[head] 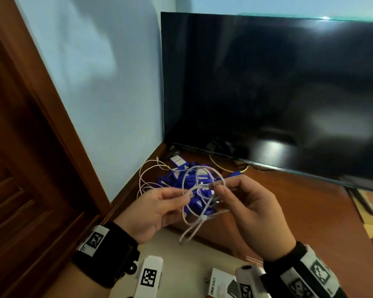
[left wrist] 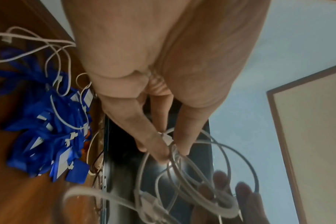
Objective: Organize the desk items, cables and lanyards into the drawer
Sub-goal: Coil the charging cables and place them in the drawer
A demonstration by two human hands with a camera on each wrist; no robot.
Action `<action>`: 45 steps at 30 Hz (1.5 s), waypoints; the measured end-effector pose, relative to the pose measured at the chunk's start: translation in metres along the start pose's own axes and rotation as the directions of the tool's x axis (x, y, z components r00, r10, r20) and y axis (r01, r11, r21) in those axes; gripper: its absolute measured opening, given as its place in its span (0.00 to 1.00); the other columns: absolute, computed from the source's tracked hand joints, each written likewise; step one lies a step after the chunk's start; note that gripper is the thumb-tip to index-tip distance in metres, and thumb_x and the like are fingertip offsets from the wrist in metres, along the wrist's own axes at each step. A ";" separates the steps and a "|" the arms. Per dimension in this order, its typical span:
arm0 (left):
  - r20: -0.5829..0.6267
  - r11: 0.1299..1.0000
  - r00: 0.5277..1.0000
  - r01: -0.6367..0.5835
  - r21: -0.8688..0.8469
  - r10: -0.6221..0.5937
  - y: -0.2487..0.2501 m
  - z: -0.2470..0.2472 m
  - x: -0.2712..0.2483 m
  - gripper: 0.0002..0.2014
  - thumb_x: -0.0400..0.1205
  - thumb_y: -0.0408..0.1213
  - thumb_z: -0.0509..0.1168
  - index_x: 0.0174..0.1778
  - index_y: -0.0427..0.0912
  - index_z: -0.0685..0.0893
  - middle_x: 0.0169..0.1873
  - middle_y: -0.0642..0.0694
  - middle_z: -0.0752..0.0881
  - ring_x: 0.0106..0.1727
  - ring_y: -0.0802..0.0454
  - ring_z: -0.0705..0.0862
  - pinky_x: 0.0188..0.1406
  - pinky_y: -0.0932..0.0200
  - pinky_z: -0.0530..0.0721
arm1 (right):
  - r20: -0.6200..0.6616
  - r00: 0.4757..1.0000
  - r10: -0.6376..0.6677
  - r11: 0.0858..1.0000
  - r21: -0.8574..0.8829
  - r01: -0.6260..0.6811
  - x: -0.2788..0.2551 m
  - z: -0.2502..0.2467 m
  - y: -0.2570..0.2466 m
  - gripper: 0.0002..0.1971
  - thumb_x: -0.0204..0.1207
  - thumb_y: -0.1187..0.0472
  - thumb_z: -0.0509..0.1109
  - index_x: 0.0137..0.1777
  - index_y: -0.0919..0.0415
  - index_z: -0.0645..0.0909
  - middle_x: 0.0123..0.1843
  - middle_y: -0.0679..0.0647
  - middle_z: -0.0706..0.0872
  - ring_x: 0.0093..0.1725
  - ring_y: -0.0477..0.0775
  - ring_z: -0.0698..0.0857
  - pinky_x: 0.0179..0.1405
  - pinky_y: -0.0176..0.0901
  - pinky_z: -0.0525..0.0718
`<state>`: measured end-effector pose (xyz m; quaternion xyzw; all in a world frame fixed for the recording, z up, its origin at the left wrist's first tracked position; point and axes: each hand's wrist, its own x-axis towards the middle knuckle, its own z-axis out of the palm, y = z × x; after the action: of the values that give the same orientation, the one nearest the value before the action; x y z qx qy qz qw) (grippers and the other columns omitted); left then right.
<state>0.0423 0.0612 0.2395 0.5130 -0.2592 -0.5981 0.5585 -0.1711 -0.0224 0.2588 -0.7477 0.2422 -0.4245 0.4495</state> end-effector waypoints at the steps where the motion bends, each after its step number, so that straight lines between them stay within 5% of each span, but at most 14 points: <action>1: 0.024 1.000 1.000 0.000 0.009 0.000 -0.004 0.002 0.000 0.14 0.80 0.32 0.73 0.60 0.33 0.90 0.54 0.36 0.91 0.51 0.46 0.90 0.50 0.54 0.92 | 0.032 0.999 0.004 1.000 -0.009 -0.004 0.000 -0.001 -0.002 0.05 0.83 0.55 0.73 0.53 0.53 0.88 0.46 0.54 0.93 0.47 0.58 0.92 0.49 0.66 0.90; 5: -0.007 0.990 0.994 -0.104 0.100 0.105 -0.009 0.013 0.000 0.08 0.73 0.39 0.79 0.46 0.43 0.93 0.42 0.40 0.90 0.45 0.48 0.87 0.49 0.53 0.88 | 0.109 0.994 0.005 0.997 -0.081 0.004 -0.001 -0.009 -0.012 0.06 0.85 0.57 0.71 0.55 0.52 0.89 0.49 0.50 0.93 0.51 0.53 0.92 0.52 0.54 0.90; 7: -0.050 0.976 0.983 -0.168 0.137 0.176 -0.007 0.015 -0.002 0.13 0.69 0.41 0.81 0.46 0.40 0.91 0.40 0.40 0.91 0.43 0.47 0.88 0.50 0.50 0.87 | 0.110 0.994 0.024 0.999 -0.050 -0.018 -0.002 -0.013 -0.016 0.10 0.87 0.55 0.66 0.56 0.52 0.90 0.48 0.51 0.93 0.50 0.53 0.92 0.52 0.49 0.89; 11: -0.058 0.909 0.943 -0.299 0.291 0.329 0.002 0.021 -0.006 0.12 0.72 0.38 0.82 0.48 0.44 0.90 0.46 0.36 0.93 0.46 0.42 0.92 0.48 0.47 0.91 | 0.072 0.978 0.195 0.931 0.300 -0.207 0.000 -0.014 -0.026 0.10 0.88 0.60 0.63 0.66 0.54 0.79 0.39 0.65 0.91 0.34 0.66 0.89 0.34 0.51 0.87; 13: -0.037 0.872 0.919 -0.358 0.334 0.391 0.006 0.024 -0.008 0.10 0.72 0.38 0.82 0.44 0.49 0.89 0.44 0.37 0.93 0.45 0.42 0.92 0.45 0.48 0.91 | 0.041 0.984 0.171 0.979 0.104 -0.174 0.002 -0.014 -0.022 0.18 0.83 0.64 0.73 0.68 0.46 0.75 0.45 0.58 0.92 0.29 0.59 0.86 0.27 0.46 0.84; 16: 0.024 0.798 0.881 -0.439 0.413 0.472 0.011 0.030 -0.010 0.09 0.73 0.39 0.81 0.42 0.52 0.87 0.41 0.38 0.92 0.45 0.38 0.92 0.46 0.41 0.92 | 0.064 0.993 0.096 0.956 -0.282 -0.074 0.008 -0.015 -0.013 0.31 0.76 0.59 0.81 0.75 0.37 0.73 0.60 0.39 0.86 0.33 0.51 0.86 0.34 0.39 0.87; 20: 0.094 0.730 0.854 -0.490 0.476 0.512 0.020 0.036 -0.018 0.08 0.77 0.45 0.77 0.47 0.55 0.84 0.43 0.39 0.92 0.48 0.34 0.92 0.50 0.38 0.93 | 0.105 0.993 0.063 0.964 -0.263 -0.033 0.011 -0.019 -0.012 0.12 0.80 0.52 0.76 0.63 0.42 0.88 0.53 0.38 0.92 0.50 0.43 0.91 0.52 0.45 0.89; 24: 0.009 0.767 0.884 -0.412 0.492 0.468 0.023 0.032 -0.014 0.10 0.83 0.38 0.73 0.57 0.45 0.82 0.47 0.43 0.93 0.49 0.46 0.94 0.48 0.49 0.94 | 0.041 0.997 0.059 0.928 -0.370 -0.040 0.013 -0.028 -0.010 0.05 0.81 0.50 0.75 0.55 0.43 0.90 0.44 0.37 0.92 0.44 0.41 0.91 0.42 0.34 0.86; 28: -0.165 0.798 0.860 -0.354 0.488 0.483 0.023 0.015 -0.007 0.03 0.87 0.37 0.70 0.55 0.45 0.87 0.45 0.42 0.94 0.36 0.47 0.91 0.35 0.55 0.89 | -0.092 0.993 0.079 0.863 -0.492 -0.114 0.015 -0.038 0.000 0.01 0.80 0.52 0.75 0.49 0.43 0.88 0.37 0.38 0.91 0.38 0.37 0.89 0.36 0.32 0.84; 32: -0.352 0.905 0.842 -0.324 0.275 0.408 0.025 0.004 -0.007 0.05 0.90 0.38 0.66 0.56 0.43 0.86 0.38 0.40 0.93 0.38 0.43 0.90 0.38 0.50 0.85 | -0.215 0.956 0.202 0.909 -0.321 -0.264 0.016 -0.051 0.012 0.07 0.79 0.53 0.78 0.42 0.51 0.84 0.35 0.50 0.91 0.36 0.51 0.90 0.43 0.61 0.89; 35: -0.408 0.958 0.867 -0.268 0.105 0.287 0.023 -0.004 -0.005 0.09 0.90 0.38 0.66 0.61 0.39 0.85 0.29 0.41 0.86 0.35 0.46 0.86 0.41 0.49 0.82 | -0.228 0.945 0.235 0.928 -0.238 -0.288 0.015 -0.053 0.013 0.12 0.79 0.55 0.78 0.40 0.60 0.82 0.37 0.53 0.91 0.37 0.56 0.89 0.44 0.67 0.88; 39: -0.318 0.987 0.936 -0.119 0.109 0.148 0.016 -0.011 -0.004 0.13 0.90 0.41 0.63 0.66 0.39 0.85 0.31 0.43 0.87 0.40 0.45 0.88 0.48 0.46 0.81 | -0.241 0.930 0.278 0.948 -0.085 -0.306 0.012 -0.049 0.009 0.13 0.78 0.52 0.78 0.42 0.61 0.83 0.39 0.58 0.93 0.42 0.63 0.92 0.49 0.70 0.90; 42: -0.089 0.913 0.996 0.028 0.408 0.010 0.013 -0.011 -0.010 0.15 0.87 0.34 0.68 0.69 0.52 0.84 0.54 0.45 0.94 0.60 0.45 0.91 0.65 0.43 0.85 | -0.217 0.925 0.311 0.950 0.053 -0.307 0.013 -0.046 -0.002 0.09 0.79 0.58 0.79 0.49 0.62 0.83 0.40 0.62 0.93 0.41 0.68 0.93 0.45 0.65 0.93; 45: 0.034 0.850 0.996 0.048 0.525 -0.078 0.014 -0.009 -0.018 0.36 0.69 0.28 0.71 0.72 0.61 0.81 0.69 0.50 0.88 0.75 0.49 0.80 0.61 0.56 0.81 | -0.187 0.961 0.204 0.968 -0.111 -0.227 0.015 -0.046 -0.008 0.05 0.79 0.56 0.78 0.48 0.55 0.85 0.35 0.60 0.91 0.33 0.61 0.90 0.38 0.60 0.91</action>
<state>0.0537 0.0769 0.2544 0.6374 -0.4102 -0.5366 0.3708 -0.2026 -0.0506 0.2829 -0.7048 0.3879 -0.4196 0.4203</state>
